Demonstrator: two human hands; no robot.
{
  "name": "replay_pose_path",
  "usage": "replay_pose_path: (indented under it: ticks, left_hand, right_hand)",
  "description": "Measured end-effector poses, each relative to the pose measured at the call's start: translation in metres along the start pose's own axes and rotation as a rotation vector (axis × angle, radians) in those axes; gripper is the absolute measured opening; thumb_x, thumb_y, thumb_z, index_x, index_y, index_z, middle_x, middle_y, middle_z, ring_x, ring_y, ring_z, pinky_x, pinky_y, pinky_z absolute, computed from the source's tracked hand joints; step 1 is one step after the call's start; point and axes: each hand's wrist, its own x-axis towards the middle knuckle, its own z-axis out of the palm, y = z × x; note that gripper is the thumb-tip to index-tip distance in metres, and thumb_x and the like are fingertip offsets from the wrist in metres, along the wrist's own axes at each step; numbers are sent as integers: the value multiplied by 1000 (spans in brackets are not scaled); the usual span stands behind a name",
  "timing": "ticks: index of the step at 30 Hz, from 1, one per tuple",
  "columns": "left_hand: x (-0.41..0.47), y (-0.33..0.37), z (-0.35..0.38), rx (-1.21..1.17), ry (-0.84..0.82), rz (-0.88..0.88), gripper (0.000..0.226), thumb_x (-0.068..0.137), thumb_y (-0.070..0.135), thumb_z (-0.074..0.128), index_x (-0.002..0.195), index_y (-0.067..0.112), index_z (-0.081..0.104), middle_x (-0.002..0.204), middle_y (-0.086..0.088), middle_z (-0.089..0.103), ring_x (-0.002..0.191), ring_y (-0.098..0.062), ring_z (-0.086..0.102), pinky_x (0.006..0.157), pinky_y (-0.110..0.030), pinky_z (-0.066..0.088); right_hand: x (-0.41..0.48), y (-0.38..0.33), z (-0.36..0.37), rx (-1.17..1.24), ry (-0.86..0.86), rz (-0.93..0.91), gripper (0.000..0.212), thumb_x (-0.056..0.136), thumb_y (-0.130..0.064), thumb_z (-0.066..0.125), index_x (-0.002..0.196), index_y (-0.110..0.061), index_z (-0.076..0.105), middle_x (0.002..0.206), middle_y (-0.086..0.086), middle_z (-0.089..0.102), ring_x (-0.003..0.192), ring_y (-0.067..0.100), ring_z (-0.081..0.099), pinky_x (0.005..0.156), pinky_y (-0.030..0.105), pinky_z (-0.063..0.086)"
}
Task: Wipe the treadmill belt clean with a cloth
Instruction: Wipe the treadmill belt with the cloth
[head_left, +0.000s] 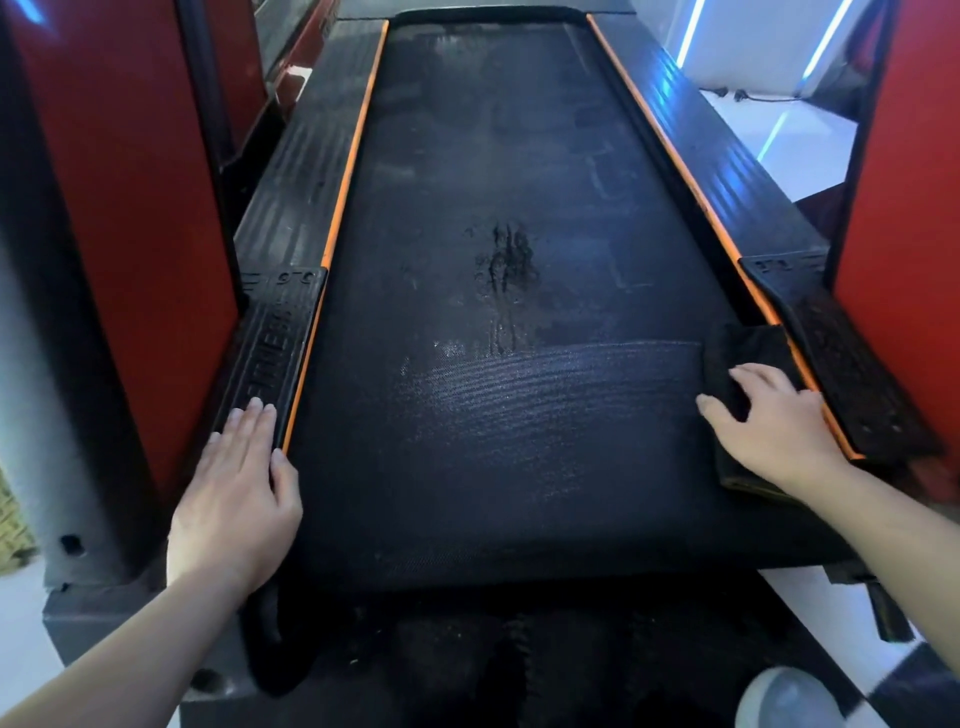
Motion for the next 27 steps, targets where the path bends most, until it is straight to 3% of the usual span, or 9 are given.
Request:
replay_pose_path:
  ticks: [7,20,27]
  left_hand:
    - [0,-1,1,-1,-4,6,56,101,23,34,155,11,25,163,5,17,150,-5,7,124,-31,5]
    - [3,-6,4,-30,2,14,54,102,22,34,155,13,26,163,8,16,150,-3,7,123,-27,3]
    - [2,-10,4,-54,-13,32,66,95,43,8,157,21,16,163,14,8,147,6,-5,121,-21,-5]
  right_hand:
    - [-18,-52,14,94,24,-130,53,96,-33,53,144,-9,50,150,0,41,120,35,44,108,41,36]
    - [-75,-281,85,153,-99,-522,49,97,-35,46,136,-4,45,145,12,38,113,39,42,98,48,44]
    - [-91,-350,99,243,-263,-622,56,95,-28,58,142,-6,40,152,11,29,121,37,34,105,46,39]
